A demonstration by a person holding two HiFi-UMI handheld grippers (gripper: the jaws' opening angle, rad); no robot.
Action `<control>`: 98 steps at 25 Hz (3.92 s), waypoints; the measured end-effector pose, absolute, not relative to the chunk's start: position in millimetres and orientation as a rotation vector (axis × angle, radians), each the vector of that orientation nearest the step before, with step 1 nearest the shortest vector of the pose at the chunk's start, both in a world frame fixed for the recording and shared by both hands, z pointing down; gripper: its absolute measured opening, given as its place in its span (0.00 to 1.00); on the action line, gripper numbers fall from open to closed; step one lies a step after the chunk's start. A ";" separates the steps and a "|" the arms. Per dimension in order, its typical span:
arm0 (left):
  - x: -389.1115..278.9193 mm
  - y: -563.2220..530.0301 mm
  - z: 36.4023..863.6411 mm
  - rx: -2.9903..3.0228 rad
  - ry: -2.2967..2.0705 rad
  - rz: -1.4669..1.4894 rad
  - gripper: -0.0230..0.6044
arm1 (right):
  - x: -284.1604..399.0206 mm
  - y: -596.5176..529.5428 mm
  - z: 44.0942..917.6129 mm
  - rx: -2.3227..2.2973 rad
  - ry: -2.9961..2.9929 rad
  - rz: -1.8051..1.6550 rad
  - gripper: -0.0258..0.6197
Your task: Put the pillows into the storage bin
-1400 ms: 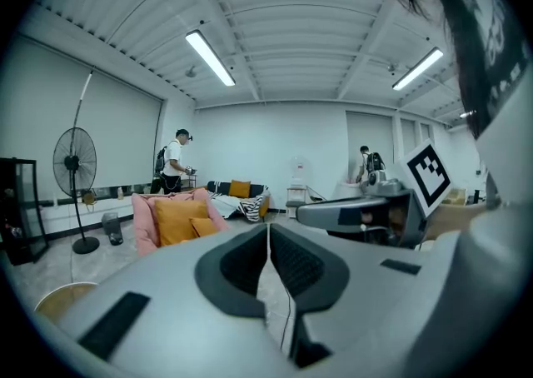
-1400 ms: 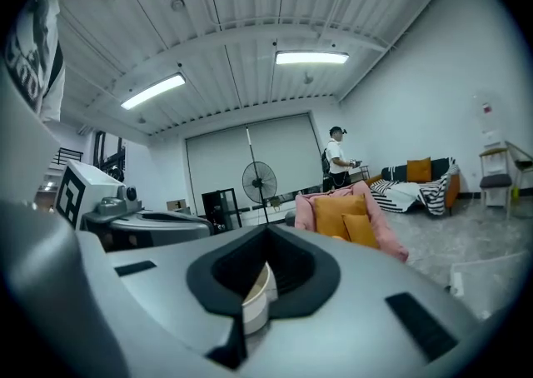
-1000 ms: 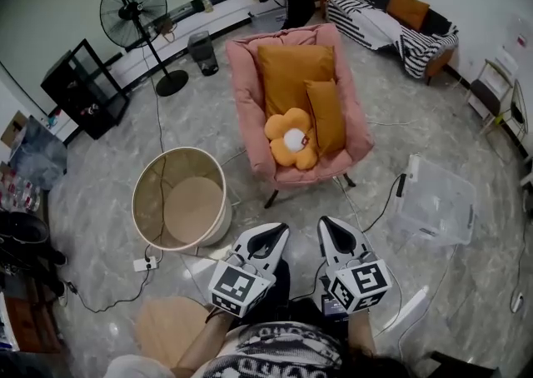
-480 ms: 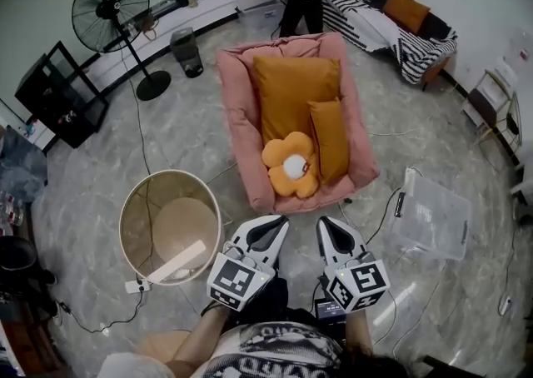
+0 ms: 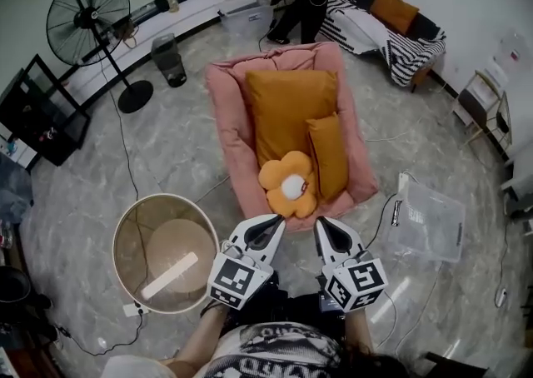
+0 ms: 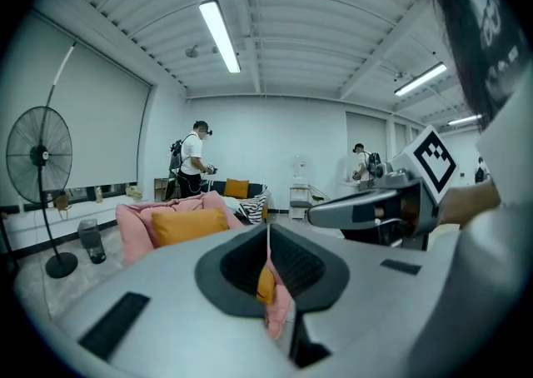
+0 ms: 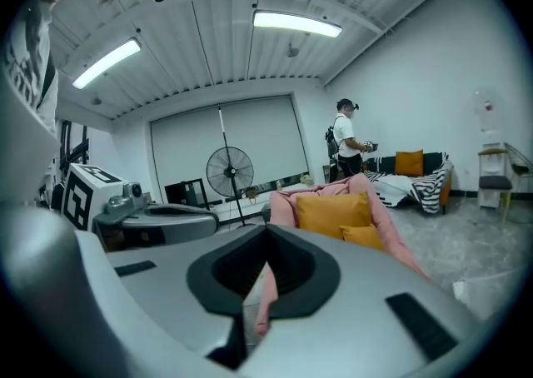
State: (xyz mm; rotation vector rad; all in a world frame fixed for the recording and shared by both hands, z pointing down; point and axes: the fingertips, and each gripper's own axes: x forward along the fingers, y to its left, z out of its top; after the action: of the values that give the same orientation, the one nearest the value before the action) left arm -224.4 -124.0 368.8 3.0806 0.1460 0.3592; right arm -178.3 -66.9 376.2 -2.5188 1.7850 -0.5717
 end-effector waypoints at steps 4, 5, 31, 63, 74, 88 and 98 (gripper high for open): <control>-211.3 -130.4 371.4 3.053 0.184 0.347 0.07 | -165.8 -74.8 379.8 -2.524 1.763 -0.596 0.04; -208.6 -129.9 372.7 3.049 0.198 0.351 0.07 | -161.7 -75.9 381.1 -2.525 1.756 -0.603 0.04; 6.3 -192.7 409.0 3.107 0.013 0.497 0.07 | 85.3 -167.2 449.2 -2.398 1.956 -0.750 0.04; 2.3 -236.7 452.1 2.957 -0.262 0.655 0.07 | 163.6 -262.9 640.9 -2.550 2.372 -1.151 0.18; -27.7 -219.3 453.9 3.013 0.094 0.590 0.07 | 118.7 -159.0 541.1 -2.765 1.925 -0.900 0.14; -4.4 -135.5 446.8 2.994 0.631 0.479 0.07 | 96.5 -54.5 471.0 -2.963 1.465 -0.766 0.14; 23.7 -48.1 453.6 2.936 0.835 0.511 0.07 | 135.1 88.3 477.8 -3.130 1.102 -0.830 0.14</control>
State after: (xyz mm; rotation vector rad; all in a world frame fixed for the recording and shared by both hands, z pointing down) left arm 23.7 -48.1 453.6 2.9359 0.8350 0.5109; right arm 135.1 88.3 477.8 -3.1296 1.1022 -0.8299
